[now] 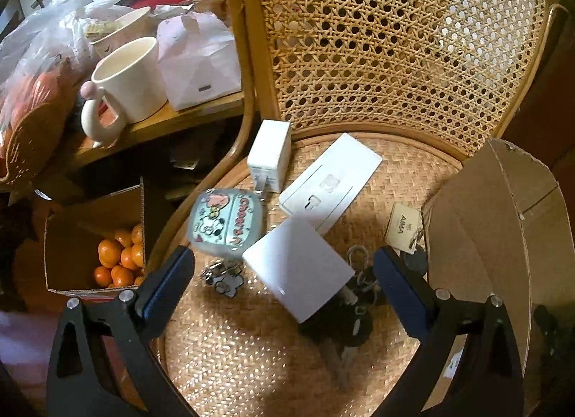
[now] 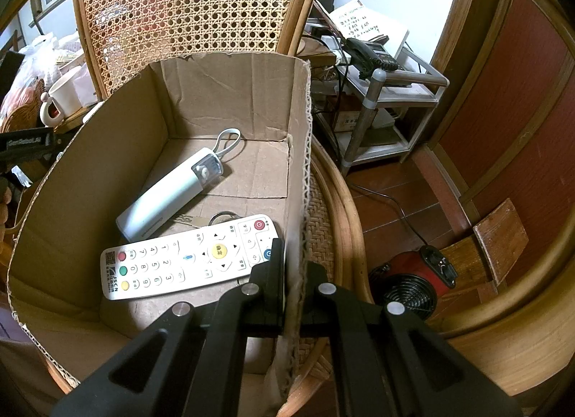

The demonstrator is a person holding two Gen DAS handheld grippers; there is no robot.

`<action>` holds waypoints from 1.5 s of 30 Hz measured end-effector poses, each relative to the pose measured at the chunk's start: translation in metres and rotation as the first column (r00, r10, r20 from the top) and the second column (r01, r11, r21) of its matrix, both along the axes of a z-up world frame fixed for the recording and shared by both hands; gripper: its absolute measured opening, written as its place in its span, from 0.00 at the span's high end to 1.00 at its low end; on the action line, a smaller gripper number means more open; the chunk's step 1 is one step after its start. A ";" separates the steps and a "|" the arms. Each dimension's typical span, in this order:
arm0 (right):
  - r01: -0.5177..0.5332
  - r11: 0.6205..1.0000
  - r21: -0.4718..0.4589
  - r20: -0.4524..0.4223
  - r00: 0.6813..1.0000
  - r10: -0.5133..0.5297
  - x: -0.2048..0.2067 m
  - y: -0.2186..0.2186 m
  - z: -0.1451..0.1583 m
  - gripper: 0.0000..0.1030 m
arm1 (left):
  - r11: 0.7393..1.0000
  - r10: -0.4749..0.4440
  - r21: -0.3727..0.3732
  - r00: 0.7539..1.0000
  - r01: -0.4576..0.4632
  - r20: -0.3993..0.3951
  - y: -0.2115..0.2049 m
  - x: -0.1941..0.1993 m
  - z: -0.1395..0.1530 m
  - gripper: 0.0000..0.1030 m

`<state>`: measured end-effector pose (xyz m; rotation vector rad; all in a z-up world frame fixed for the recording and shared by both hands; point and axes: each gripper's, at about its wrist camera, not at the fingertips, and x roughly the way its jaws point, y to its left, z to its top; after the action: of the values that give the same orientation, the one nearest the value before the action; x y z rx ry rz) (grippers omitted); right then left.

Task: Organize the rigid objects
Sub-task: 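Move the open left gripper back to the white square charger on the seat, then close the left gripper around the white square charger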

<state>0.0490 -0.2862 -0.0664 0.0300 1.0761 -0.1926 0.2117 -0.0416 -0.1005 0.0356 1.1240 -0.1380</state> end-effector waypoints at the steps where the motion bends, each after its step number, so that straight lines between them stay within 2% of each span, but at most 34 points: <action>1: -0.001 1.000 0.000 0.000 1.000 0.001 0.000 0.000 0.000 0.95 | 1.000 0.003 -0.004 1.000 -0.003 -0.007 -0.001 0.003 -0.002 0.04; 9: 0.000 1.000 0.001 -0.001 1.000 0.000 0.000 0.000 0.000 0.95 | 0.997 0.043 -0.058 0.998 -0.046 -0.053 0.001 0.015 -0.014 0.04; 14: 0.001 1.000 0.000 -0.001 1.000 -0.001 0.000 0.000 0.000 0.95 | 0.996 0.085 -0.033 0.996 -0.086 -0.033 0.001 0.017 -0.016 0.04; 19: 0.001 1.000 -0.001 0.000 1.000 -0.001 0.000 0.000 0.000 0.95 | 0.993 0.102 -0.053 0.993 -0.104 -0.052 0.000 0.018 -0.021 0.05; 21: 0.000 1.000 0.000 0.000 1.000 0.000 0.000 0.000 0.000 0.95 | 0.993 0.108 -0.038 0.993 -0.110 -0.054 -0.001 0.019 -0.023 0.06; 23: 0.000 1.000 0.000 0.000 1.000 0.000 0.000 0.000 0.000 0.95 | 0.992 0.118 -0.030 0.991 -0.120 -0.055 0.000 0.019 -0.025 0.13; 28: 0.000 1.000 -0.001 -0.001 1.000 0.000 0.000 0.000 0.000 0.95 | 0.991 0.133 -0.014 0.989 -0.134 -0.057 0.000 0.020 -0.030 0.15; 30: 0.000 1.000 0.000 -0.001 1.000 0.000 0.000 0.000 0.000 0.95 | 0.991 0.135 0.008 0.989 -0.135 -0.051 -0.001 0.019 -0.031 0.15; 34: 0.000 1.000 0.000 0.000 1.000 0.000 0.000 0.000 0.000 0.95 | 0.989 0.141 0.060 0.988 -0.138 -0.061 -0.007 0.017 -0.034 0.22; 36: 0.000 1.000 0.000 0.000 1.000 0.000 0.000 0.000 0.000 0.95 | 0.988 0.145 0.058 0.987 -0.141 -0.075 -0.009 0.015 -0.037 0.25; 38: 0.000 1.000 -0.001 -0.001 1.000 0.000 0.000 0.000 0.000 0.95 | 0.989 0.141 0.041 0.987 -0.139 -0.071 -0.010 0.014 -0.038 0.33; 45: 0.000 1.000 0.000 -0.001 1.000 0.000 0.000 0.000 0.000 0.95 | 0.987 0.159 0.041 0.986 -0.157 -0.048 -0.015 0.004 -0.037 0.33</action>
<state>0.0492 -0.2859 -0.0665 0.0295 1.0766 -0.1926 0.2158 -0.0563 -0.1378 -0.0240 1.1763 0.0235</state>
